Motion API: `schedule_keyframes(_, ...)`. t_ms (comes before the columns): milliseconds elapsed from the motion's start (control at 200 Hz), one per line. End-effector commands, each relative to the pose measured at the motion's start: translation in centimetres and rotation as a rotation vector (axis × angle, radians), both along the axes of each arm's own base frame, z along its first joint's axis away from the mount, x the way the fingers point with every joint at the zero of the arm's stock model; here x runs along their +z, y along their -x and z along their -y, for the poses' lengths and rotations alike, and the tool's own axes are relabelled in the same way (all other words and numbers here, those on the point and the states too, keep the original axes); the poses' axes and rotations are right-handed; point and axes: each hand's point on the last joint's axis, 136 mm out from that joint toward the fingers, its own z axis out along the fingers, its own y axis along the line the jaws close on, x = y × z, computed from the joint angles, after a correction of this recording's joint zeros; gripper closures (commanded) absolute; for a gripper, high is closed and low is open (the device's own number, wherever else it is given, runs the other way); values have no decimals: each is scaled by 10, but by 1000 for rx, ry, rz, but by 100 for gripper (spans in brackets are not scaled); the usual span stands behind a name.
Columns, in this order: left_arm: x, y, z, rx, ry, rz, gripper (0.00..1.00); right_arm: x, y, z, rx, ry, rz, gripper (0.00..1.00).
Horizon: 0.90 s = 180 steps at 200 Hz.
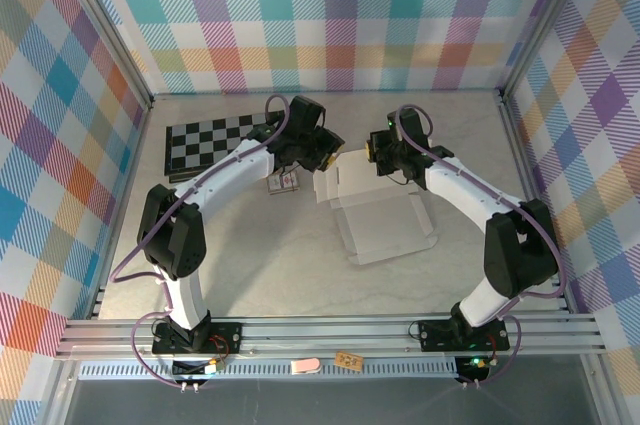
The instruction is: Fold the paper box
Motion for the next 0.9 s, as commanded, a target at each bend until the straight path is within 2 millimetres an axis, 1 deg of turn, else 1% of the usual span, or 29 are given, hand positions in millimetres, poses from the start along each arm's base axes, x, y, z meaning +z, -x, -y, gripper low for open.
schedule_keyframes(0, -10, 1, 9, -10, 20, -24, 65, 23, -1, 0, -20, -49, 48, 100)
schedule_keyframes(120, -15, -5, 13, 4, 32, -29, 65, 24, 1, 1, -21, -52, 50, 100)
schedule_keyframes(300, -13, -17, 22, 45, 82, -15, 70, 21, 5, -3, -11, -65, 53, 100)
schedule_keyframes(390, -11, -22, 22, 65, 89, -7, 76, 18, 7, -3, -7, -67, 53, 100)
schedule_keyframes(490, -10, -24, 22, 83, 102, -4, 78, 17, 9, -3, -9, -72, 55, 100)
schedule_keyframes(550, -11, -25, 23, 95, 116, -4, 82, 16, 9, -3, -10, -73, 56, 100)
schedule_keyframes(590, -15, -24, 21, 106, 118, -19, 84, 17, 9, -2, -10, -74, 59, 100)
schedule_keyframes(610, -10, -28, 25, 109, 143, 2, 85, 17, 10, -3, -9, -74, 60, 100)
schedule_keyframes(650, -10, -29, 25, 117, 154, 3, 87, 17, 10, -2, -9, -76, 59, 100)
schedule_keyframes(735, -9, -30, 25, 126, 163, 6, 94, 16, 10, -2, -9, -77, 59, 100)
schedule_keyframes(780, -9, -30, 23, 133, 162, 7, 100, 15, 11, -1, -12, -75, 58, 100)
schedule_keyframes(895, -8, -29, 20, 149, 167, 4, 100, 14, 13, 2, -18, -65, 65, 100)
